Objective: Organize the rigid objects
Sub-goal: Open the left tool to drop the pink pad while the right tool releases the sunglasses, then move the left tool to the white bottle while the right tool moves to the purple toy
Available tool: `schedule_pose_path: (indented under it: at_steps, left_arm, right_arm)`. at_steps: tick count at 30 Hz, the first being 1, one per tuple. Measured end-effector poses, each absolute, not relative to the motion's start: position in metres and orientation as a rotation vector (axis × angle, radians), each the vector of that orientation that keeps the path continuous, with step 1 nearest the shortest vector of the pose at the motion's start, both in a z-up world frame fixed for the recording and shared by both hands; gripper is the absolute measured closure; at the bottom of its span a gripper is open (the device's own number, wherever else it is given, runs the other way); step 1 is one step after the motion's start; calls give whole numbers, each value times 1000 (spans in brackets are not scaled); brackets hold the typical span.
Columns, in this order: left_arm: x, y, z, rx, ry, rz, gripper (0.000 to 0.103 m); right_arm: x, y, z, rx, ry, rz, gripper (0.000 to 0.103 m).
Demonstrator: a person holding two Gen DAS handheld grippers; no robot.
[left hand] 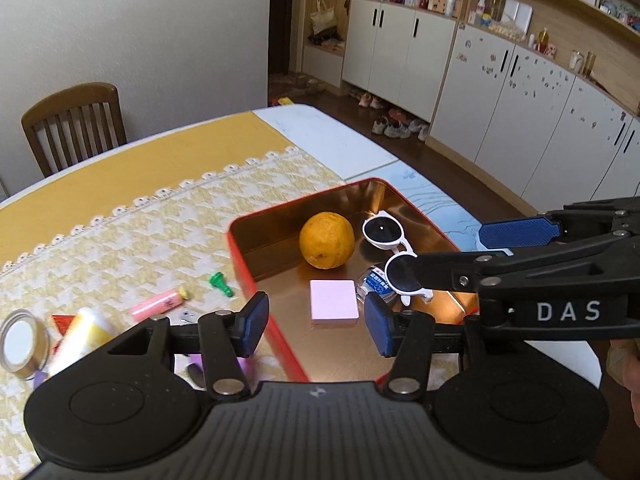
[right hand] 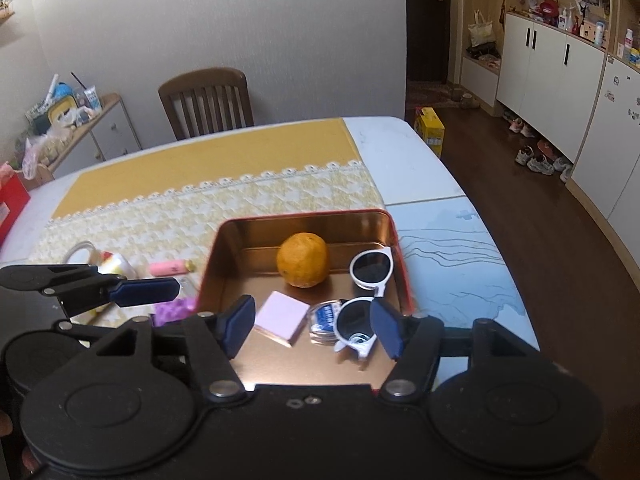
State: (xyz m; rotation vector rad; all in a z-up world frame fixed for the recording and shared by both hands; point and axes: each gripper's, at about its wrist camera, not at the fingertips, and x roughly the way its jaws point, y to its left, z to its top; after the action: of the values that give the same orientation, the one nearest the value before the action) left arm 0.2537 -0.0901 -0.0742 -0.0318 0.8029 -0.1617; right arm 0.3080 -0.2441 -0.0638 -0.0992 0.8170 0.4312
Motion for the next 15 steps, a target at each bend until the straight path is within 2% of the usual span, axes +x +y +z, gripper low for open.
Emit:
schedule_pose_path:
  at_steps: [6, 8, 12, 15]
  left_arm:
    - [229, -67, -60, -44, 762, -158, 51]
    - [221, -58, -56, -50, 752, -150, 51]
    - [207, -38, -51, -63, 729, -135, 41]
    - [197, -23, -50, -65, 711, -117, 40]
  right_arm:
    - [288, -233, -52, -73, 774, 442, 33]
    - [281, -228, -49, -59, 760, 453, 29]
    - [268, -217, -44, -55, 725, 469, 23]
    - [259, -206, -42, -54, 702, 479, 18]
